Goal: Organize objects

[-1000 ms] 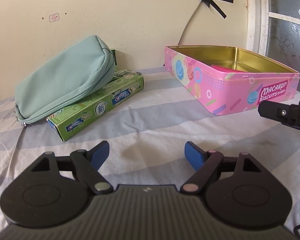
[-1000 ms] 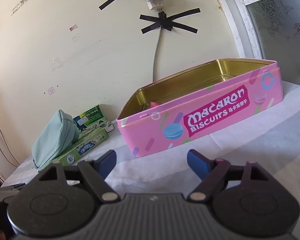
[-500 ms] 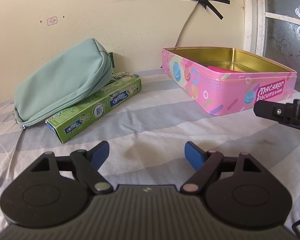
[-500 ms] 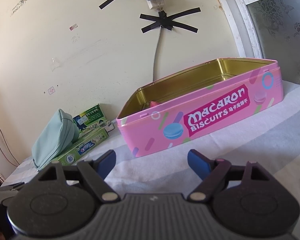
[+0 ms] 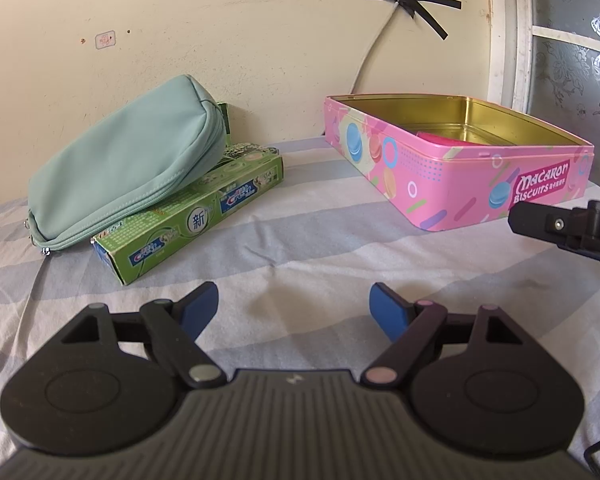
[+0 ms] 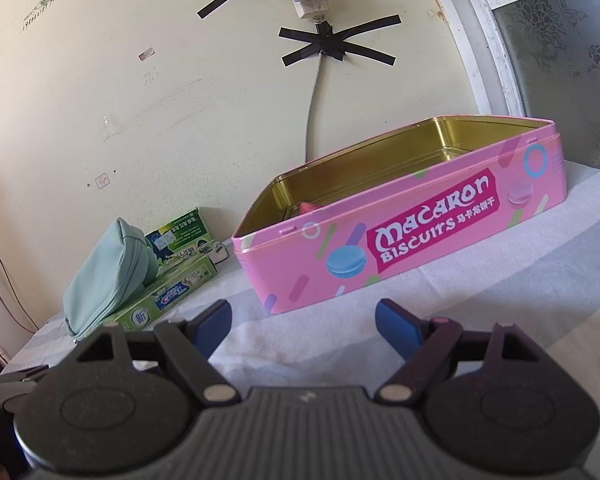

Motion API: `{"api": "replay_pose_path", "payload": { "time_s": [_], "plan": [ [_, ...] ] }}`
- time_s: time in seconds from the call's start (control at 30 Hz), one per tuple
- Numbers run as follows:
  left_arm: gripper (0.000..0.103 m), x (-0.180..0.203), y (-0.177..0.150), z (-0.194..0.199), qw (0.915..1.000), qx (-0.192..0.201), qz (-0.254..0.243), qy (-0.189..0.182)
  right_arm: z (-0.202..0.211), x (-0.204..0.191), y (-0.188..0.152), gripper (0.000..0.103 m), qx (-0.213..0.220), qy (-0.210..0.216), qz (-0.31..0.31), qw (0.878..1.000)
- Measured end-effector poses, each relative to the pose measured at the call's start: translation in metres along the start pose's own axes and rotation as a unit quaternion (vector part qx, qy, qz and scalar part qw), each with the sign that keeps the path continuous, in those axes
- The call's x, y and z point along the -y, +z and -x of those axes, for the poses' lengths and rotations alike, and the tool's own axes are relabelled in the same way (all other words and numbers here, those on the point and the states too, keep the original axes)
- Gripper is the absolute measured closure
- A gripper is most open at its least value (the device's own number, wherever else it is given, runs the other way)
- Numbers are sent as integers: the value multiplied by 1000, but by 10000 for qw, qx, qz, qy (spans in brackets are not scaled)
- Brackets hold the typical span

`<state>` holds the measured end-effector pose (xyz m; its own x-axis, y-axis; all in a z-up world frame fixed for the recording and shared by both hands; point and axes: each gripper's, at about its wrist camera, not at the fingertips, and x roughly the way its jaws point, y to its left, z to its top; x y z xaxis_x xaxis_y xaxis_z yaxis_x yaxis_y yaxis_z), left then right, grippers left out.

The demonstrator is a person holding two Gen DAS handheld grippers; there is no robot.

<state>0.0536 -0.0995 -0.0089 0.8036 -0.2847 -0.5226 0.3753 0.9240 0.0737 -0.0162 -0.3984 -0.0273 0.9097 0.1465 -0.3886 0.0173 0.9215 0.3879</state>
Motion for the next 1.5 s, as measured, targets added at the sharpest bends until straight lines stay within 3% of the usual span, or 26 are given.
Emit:
{"api": "replay_pose_path", "payload": {
  "time_s": [0.5,0.67,0.9,1.07,1.17,1.37,1.4,1.43,1.5],
  "plan": [
    [18,-3,0,0,9999,-34,130,-37,-3,-4,-2,21,-57,-77,109,9999],
    [18,-23,2,0,9990,-169,410,-99,-3,-18,-3,21,-110,-59,511,9986],
    [18,-106,4,11,9918,197,946,841,-14,-80,3,21,-387,787,1337,9871],
    [18,-153,-5,9,9760,339,1544,1498,-61,-133,28,20,-711,1423,1312,9785],
    [18,-163,-5,4,9733,178,1858,1334,-105,-157,47,5,-795,1583,1141,9775],
    [18,-157,-4,10,9738,455,1680,1463,-191,-191,59,1,-1275,1450,1202,9738],
    [18,-158,-4,12,9731,477,1718,1461,-199,-193,58,7,-1409,1509,1174,9714],
    [18,-161,-5,14,9719,506,1781,1456,-204,-196,55,32,-1570,1611,1142,9677],
    [18,-168,-4,15,9686,567,1937,1450,-200,-199,50,51,-1620,1604,1132,9671]
  ]
}}
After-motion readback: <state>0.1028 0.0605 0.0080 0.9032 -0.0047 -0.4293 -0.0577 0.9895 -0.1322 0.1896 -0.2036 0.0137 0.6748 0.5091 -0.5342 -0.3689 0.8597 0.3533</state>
